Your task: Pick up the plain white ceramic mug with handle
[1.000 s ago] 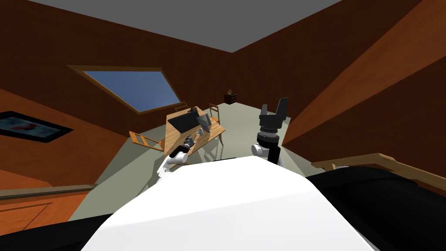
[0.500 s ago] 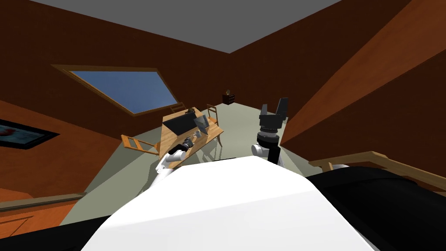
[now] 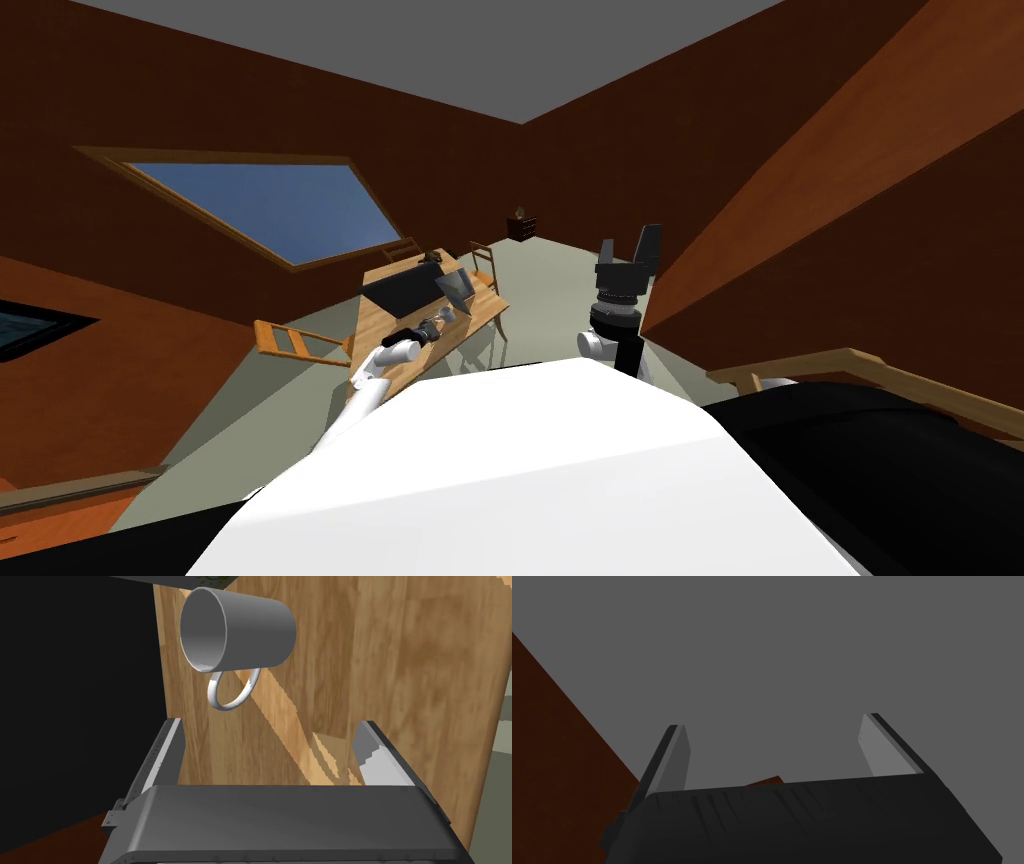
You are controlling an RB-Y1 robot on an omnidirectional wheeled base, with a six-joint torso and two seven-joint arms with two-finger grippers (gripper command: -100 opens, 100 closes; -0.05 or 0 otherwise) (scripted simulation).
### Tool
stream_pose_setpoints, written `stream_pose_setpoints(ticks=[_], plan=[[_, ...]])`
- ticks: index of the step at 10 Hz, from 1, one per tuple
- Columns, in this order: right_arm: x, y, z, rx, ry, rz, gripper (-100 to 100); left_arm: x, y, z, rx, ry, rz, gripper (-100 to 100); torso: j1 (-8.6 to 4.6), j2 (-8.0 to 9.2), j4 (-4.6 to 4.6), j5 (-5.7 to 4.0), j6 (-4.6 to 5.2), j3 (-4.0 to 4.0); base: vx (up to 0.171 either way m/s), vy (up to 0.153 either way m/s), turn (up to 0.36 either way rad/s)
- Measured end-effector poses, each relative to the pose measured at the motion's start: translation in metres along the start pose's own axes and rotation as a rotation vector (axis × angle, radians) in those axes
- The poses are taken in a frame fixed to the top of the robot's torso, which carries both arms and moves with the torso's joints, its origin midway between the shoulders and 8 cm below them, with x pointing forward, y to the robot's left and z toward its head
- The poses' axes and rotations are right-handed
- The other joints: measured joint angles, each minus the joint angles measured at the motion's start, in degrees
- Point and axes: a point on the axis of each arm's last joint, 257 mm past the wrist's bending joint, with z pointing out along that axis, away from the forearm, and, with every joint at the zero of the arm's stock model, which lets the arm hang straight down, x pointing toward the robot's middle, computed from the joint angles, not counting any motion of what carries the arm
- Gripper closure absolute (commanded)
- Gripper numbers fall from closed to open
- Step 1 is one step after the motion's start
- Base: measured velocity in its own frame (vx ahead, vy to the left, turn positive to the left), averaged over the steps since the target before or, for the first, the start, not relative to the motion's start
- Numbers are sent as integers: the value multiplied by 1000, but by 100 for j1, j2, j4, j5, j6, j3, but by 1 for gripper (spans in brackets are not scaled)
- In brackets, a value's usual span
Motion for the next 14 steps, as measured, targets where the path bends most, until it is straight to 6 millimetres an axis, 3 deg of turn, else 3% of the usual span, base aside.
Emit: stream_pose_setpoints(ticks=[3, 9, 10, 11, 13, 14], plan=[[0, 0, 0, 0, 0, 0, 0, -23, 5, 4, -83, -45, -107, -100, -3, -5, -2, -1, -1, -4, 114, -59, -28], [0, 0, 0, 0, 0, 0, 0, -59, -2, 4, -187, -118, -278, -100, 2, 6, 1, 0, -2, 3, 85, -46, -18], [0, 0, 0, 0, 0, 0, 0, -60, -2, 4, -191, -121, -283, 0, 10, 20, 3, 2, -3, 10, 8, -3, 1], [0, 0, 0, 0, 0, 0, 0, -60, -2, 4, -190, -120, -282, -100, 15, 33, 6, 3, -3, 18, 33, 10, -26], [0, 0, 0, 0, 0, 0, 0, -61, 7, 10, -189, -123, -287, -100, 28, 26, 5, 7, -2, 14, 31, 24, -26], [0, 0, 0, 0, 0, 0, 0, -61, 7, 11, -188, -123, -286, 100, 25, 33, 6, 6, -4, 18, 0, 0, 0]])
